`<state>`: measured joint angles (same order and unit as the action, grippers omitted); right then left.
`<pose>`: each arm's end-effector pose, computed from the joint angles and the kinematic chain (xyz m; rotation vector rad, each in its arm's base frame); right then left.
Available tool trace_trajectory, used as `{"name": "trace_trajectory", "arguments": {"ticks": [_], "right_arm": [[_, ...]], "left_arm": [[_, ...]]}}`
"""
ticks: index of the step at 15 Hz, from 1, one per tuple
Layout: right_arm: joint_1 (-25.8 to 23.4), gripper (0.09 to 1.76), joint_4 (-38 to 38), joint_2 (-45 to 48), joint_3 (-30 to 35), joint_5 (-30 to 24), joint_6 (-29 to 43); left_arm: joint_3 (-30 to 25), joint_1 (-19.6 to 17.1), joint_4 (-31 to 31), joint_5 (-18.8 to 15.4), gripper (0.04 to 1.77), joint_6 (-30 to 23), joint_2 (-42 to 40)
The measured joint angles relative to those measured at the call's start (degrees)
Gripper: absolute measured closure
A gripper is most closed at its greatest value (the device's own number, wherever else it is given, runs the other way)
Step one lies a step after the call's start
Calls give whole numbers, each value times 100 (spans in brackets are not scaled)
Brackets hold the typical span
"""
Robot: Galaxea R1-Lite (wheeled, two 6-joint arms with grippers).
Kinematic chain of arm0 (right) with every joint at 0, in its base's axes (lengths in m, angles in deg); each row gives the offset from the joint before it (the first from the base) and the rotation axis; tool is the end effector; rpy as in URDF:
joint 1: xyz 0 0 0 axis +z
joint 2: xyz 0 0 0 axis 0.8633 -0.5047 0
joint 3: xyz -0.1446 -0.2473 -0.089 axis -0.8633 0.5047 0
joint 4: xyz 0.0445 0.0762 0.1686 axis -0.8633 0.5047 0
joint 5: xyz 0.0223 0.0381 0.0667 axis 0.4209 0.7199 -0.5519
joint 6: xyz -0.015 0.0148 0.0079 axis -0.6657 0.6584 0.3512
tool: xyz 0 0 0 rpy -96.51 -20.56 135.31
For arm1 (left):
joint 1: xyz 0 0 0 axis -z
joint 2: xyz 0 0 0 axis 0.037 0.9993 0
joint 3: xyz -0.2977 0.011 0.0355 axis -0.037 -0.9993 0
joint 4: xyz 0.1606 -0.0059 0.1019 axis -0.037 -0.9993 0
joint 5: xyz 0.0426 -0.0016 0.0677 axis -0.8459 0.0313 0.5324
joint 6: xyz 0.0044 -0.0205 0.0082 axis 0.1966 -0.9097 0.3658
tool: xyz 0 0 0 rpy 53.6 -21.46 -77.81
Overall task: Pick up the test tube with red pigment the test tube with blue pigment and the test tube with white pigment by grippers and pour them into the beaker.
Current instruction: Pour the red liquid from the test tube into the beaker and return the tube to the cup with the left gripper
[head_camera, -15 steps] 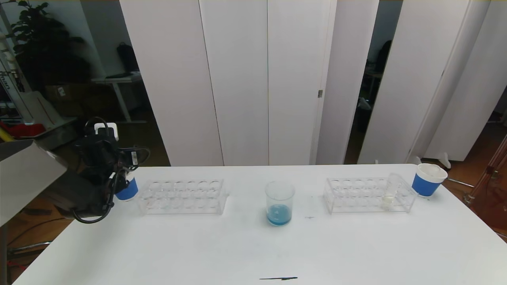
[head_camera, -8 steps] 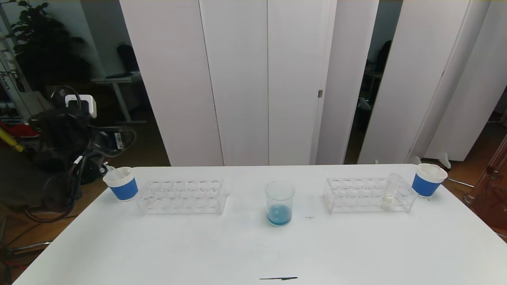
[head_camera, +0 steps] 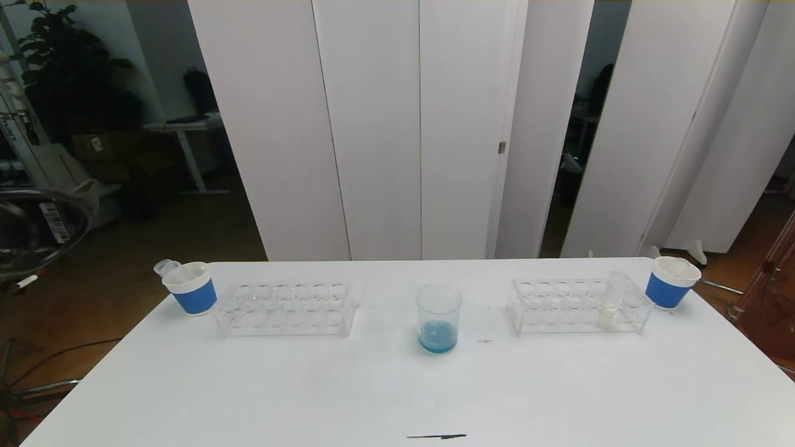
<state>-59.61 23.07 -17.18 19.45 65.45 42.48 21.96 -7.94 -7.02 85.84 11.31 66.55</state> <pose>-0.0262 -0.0001 0.0765 -0.0028 0.0559 -0.0048 0.1985 0.0285 0.2581 0.1528 -0.0677 0.4834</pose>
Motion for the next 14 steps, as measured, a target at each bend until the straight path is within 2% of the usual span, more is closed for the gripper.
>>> {"name": "trace_trajectory", "arguments": {"ticks": [4,8,12,14], "right_arm": [[0,10,0,0,0,0,0],[0,10,0,0,0,-2,0],[0,10,0,0,0,-2,2],[0,10,1,0,0,0,2]], "left_arm": [[-557,402,-1374,-4,7,51,-1966],[-805,788,-2999,-4,7,112,-3821],[-841,862,-4368,-72,7,143,-5243],[-848,735,-4888,-402,7,137,-5826]]}}
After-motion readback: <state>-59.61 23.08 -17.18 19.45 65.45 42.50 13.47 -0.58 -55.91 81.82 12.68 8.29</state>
